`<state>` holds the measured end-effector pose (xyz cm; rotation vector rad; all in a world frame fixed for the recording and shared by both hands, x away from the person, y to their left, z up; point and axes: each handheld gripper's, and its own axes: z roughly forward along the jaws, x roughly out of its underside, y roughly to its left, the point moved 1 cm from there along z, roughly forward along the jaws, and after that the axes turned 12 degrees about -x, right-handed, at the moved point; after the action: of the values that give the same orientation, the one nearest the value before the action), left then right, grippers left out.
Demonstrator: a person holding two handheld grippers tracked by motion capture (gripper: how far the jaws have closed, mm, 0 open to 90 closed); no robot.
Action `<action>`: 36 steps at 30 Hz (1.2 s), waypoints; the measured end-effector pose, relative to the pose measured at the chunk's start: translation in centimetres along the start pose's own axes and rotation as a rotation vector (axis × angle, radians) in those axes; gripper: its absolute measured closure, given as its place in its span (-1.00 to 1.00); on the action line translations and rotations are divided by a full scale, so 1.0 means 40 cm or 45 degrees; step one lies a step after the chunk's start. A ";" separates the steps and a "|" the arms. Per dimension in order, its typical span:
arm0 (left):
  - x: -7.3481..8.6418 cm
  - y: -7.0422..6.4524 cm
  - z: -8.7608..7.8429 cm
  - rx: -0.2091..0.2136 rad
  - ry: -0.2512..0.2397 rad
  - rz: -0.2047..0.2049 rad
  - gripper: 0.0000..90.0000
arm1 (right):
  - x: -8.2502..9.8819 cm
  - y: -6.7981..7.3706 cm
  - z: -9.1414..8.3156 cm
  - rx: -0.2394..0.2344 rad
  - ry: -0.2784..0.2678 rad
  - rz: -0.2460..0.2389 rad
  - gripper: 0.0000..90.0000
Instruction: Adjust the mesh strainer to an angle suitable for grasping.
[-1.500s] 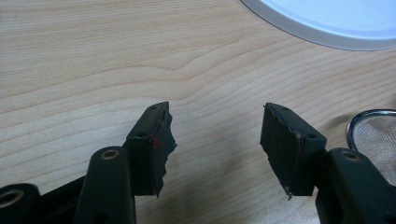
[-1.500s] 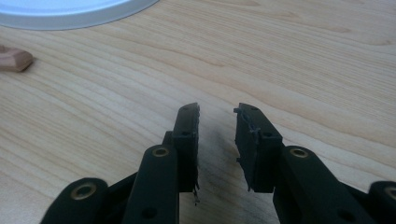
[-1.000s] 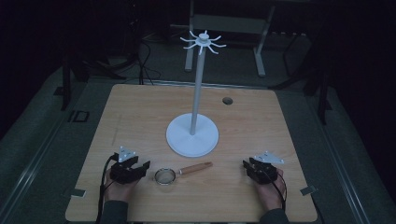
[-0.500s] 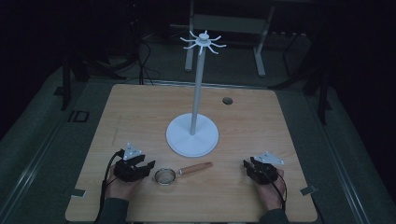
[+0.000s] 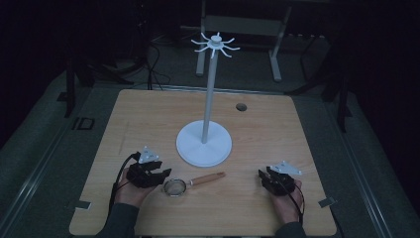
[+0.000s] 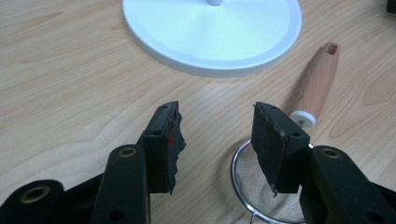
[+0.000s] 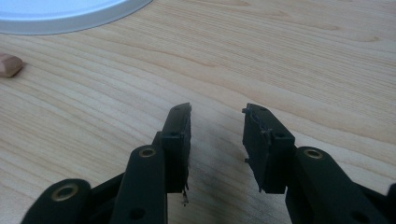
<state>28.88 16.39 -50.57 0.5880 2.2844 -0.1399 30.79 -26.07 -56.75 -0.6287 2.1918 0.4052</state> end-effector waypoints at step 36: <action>-0.115 -0.074 0.041 0.145 0.184 0.256 0.23 | 0.000 0.003 0.002 0.003 0.010 -0.010 0.32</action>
<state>31.41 11.61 -48.72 0.9090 2.3505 -0.1335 30.78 -25.95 -56.78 -0.6386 2.1960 0.3967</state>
